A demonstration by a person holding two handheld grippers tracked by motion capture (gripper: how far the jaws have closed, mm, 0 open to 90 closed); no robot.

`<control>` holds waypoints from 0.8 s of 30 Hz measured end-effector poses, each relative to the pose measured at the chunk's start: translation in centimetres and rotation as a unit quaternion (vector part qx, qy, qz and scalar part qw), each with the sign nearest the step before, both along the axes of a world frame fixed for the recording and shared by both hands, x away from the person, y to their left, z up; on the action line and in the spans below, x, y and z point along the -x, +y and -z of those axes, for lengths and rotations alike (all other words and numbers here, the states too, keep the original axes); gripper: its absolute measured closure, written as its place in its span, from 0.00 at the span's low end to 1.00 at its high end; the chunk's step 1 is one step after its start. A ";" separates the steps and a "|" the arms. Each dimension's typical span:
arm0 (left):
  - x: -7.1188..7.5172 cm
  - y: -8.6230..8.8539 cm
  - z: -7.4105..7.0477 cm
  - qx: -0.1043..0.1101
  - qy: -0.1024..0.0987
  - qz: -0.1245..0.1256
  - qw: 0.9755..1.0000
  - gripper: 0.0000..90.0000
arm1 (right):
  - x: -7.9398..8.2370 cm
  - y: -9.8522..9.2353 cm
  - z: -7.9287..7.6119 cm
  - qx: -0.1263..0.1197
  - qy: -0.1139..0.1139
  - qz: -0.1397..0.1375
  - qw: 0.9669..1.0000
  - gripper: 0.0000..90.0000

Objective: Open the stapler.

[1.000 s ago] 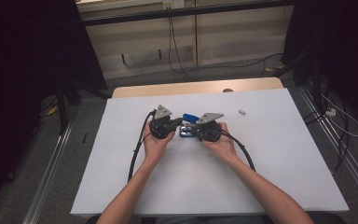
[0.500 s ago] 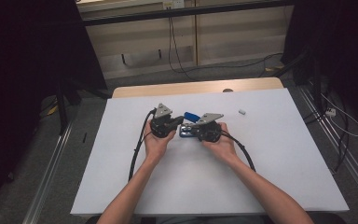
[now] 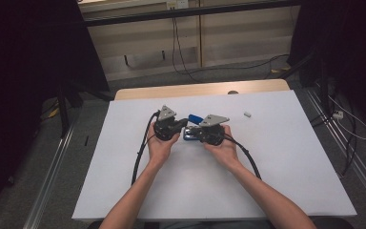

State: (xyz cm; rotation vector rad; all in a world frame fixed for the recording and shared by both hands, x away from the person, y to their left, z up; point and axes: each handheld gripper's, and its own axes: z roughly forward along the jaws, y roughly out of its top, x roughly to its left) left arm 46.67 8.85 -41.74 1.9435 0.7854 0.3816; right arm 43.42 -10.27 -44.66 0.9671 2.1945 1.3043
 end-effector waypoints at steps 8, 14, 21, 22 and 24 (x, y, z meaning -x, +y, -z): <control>-0.1 -0.1 -0.1 0.004 0.000 -0.002 1.000 1.00 | -0.3 0.2 -0.1 0.001 -0.007 0.014 1.000 1.00; -0.2 0.0 0.0 0.002 0.000 0.000 1.000 1.00 | -0.5 0.2 -0.1 -0.001 -0.017 0.029 0.999 1.00; -0.4 0.0 0.5 -0.016 0.007 0.003 1.000 1.00 | -0.4 0.3 0.0 0.000 -0.021 0.032 0.999 1.00; -0.4 -0.1 0.6 -0.020 0.008 0.004 1.000 1.00 | -0.4 0.3 0.0 0.001 -0.022 0.032 0.999 1.00; -0.5 -0.2 1.0 -0.028 0.008 0.004 1.000 1.00 | -0.3 0.3 0.0 0.000 -0.022 0.034 0.999 1.00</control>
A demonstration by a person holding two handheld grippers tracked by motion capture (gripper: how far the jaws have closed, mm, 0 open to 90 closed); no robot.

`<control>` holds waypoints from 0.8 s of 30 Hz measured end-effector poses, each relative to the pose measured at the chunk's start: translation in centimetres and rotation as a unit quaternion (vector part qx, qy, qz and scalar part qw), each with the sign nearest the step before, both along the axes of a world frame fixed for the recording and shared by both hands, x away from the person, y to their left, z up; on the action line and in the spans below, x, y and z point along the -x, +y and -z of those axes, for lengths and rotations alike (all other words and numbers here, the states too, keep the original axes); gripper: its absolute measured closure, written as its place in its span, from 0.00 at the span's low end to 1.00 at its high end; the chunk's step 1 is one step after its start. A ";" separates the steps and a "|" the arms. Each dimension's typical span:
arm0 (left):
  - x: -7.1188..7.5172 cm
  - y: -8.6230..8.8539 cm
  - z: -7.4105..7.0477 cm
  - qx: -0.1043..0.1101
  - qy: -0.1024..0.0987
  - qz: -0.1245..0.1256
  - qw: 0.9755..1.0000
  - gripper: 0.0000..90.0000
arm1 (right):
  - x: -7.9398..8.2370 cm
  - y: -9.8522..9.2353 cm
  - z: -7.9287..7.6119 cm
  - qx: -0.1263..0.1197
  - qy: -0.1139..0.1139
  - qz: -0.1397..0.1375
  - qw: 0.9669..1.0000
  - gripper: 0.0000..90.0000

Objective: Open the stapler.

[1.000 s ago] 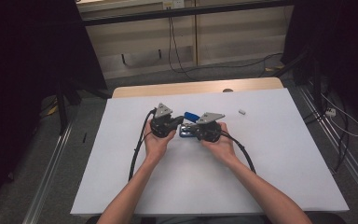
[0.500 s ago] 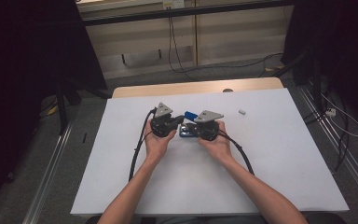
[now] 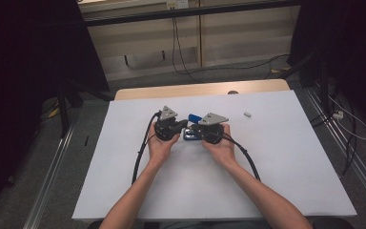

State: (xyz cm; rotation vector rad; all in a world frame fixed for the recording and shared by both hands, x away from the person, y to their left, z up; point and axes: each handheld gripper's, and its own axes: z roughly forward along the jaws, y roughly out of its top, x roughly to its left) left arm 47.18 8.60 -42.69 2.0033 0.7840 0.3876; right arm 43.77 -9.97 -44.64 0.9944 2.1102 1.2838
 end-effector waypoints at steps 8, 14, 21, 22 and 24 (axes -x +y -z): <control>-0.2 -0.2 0.6 -0.013 0.005 0.003 1.000 1.00 | 0.0 0.0 0.0 0.001 -0.001 0.001 1.000 1.00; -0.1 -0.2 0.7 -0.015 0.006 0.004 1.000 1.00 | 0.0 0.1 0.1 0.001 0.000 0.000 1.000 1.00; -0.1 -0.1 1.1 -0.016 0.007 0.003 1.000 1.00 | 0.0 0.2 0.2 0.004 -0.001 0.000 1.000 1.00; -0.2 -0.1 1.2 -0.016 0.007 0.005 1.000 1.00 | 0.0 0.2 0.2 0.004 0.000 0.000 1.000 1.00; -0.3 0.0 1.3 -0.015 0.011 0.006 1.000 1.00 | 0.0 0.3 0.2 0.004 0.000 0.000 1.000 1.00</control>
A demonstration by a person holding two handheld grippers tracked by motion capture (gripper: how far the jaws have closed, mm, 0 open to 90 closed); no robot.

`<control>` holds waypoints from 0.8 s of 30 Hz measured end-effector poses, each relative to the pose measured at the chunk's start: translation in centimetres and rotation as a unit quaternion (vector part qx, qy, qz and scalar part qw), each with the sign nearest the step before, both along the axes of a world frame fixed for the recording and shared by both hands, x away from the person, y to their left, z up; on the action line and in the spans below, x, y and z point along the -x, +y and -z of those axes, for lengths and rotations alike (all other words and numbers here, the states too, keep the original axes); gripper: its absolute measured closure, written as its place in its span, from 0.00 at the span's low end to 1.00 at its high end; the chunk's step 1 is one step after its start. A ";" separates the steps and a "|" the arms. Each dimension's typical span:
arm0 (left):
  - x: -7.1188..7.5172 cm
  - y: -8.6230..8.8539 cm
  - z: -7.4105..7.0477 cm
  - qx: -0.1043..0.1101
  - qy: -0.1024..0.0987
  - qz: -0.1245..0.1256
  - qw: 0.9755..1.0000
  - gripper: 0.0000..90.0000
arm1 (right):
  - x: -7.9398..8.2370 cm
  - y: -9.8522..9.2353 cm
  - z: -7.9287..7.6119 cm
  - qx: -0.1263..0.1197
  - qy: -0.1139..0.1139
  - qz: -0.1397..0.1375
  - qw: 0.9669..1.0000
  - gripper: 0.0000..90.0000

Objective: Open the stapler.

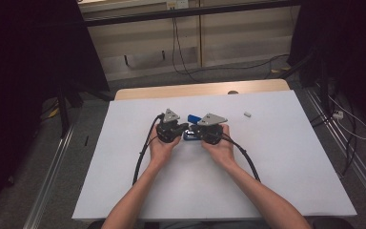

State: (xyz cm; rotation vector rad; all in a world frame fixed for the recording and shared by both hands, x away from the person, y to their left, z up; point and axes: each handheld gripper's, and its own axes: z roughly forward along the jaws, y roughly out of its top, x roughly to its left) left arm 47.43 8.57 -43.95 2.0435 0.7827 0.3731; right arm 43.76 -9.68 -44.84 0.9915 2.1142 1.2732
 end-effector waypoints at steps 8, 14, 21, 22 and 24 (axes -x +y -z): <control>-0.1 0.1 0.3 0.004 0.005 -0.001 1.000 1.00 | -0.1 0.5 0.1 -0.003 -0.002 0.004 1.000 1.00; -0.1 0.1 0.3 0.003 0.002 0.001 1.000 1.00 | 0.1 0.9 -0.1 0.006 -0.013 0.016 1.000 1.00; 0.0 0.1 0.3 0.000 0.001 0.001 1.000 1.00 | 0.1 0.5 -0.5 -0.002 -0.022 0.025 0.999 1.00; 0.0 0.1 0.3 0.001 0.001 0.002 1.000 1.00 | 0.1 0.5 -0.6 -0.003 -0.022 0.027 0.999 1.00; 0.0 0.1 0.3 -0.001 -0.001 0.002 1.000 1.00 | 0.1 0.4 -0.6 -0.004 -0.025 0.027 0.999 1.00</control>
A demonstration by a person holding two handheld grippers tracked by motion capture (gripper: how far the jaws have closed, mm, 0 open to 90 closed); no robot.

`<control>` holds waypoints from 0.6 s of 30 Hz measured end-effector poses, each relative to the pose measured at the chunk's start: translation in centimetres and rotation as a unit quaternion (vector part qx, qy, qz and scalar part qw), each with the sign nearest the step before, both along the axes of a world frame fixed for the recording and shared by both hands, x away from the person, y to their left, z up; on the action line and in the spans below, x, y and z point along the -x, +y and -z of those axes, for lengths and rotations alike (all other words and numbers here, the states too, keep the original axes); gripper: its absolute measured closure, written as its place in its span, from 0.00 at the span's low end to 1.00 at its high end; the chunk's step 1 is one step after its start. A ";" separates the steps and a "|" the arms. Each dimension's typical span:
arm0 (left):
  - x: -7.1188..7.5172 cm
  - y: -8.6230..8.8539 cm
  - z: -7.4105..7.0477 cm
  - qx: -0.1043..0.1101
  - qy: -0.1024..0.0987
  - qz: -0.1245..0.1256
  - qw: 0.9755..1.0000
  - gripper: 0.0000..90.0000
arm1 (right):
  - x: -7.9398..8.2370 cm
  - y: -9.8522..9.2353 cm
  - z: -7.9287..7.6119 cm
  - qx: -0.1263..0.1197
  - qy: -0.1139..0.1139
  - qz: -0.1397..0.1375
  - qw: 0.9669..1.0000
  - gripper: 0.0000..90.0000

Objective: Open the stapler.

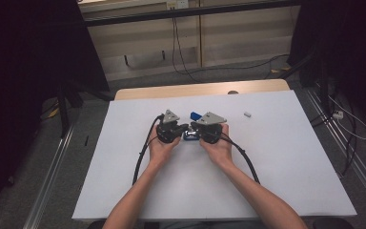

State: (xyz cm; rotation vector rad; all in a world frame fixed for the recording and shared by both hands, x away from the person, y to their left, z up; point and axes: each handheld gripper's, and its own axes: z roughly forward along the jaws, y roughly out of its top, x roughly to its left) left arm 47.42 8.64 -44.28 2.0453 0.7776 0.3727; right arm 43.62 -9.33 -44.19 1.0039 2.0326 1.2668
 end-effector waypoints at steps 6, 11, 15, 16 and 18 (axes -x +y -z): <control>0.0 0.0 0.0 0.000 -0.001 0.000 1.000 1.00 | 0.1 -0.2 -0.1 -0.005 -0.003 0.008 1.000 1.00; 0.0 0.0 0.0 -0.002 -0.004 0.001 1.000 1.00 | 0.2 -0.4 -0.3 -0.009 -0.008 0.016 1.000 1.00; 0.0 0.0 0.0 -0.003 -0.005 0.002 1.000 1.00 | 0.3 -0.8 -0.6 -0.012 -0.011 0.020 1.000 1.00; 0.0 0.0 0.0 -0.003 -0.005 0.001 1.000 1.00 | 0.3 -0.8 -0.6 -0.013 -0.012 0.021 1.000 1.00; 0.0 0.0 0.0 -0.003 -0.005 0.002 1.000 1.00 | 0.4 -1.0 -0.7 -0.013 -0.013 0.023 1.000 1.00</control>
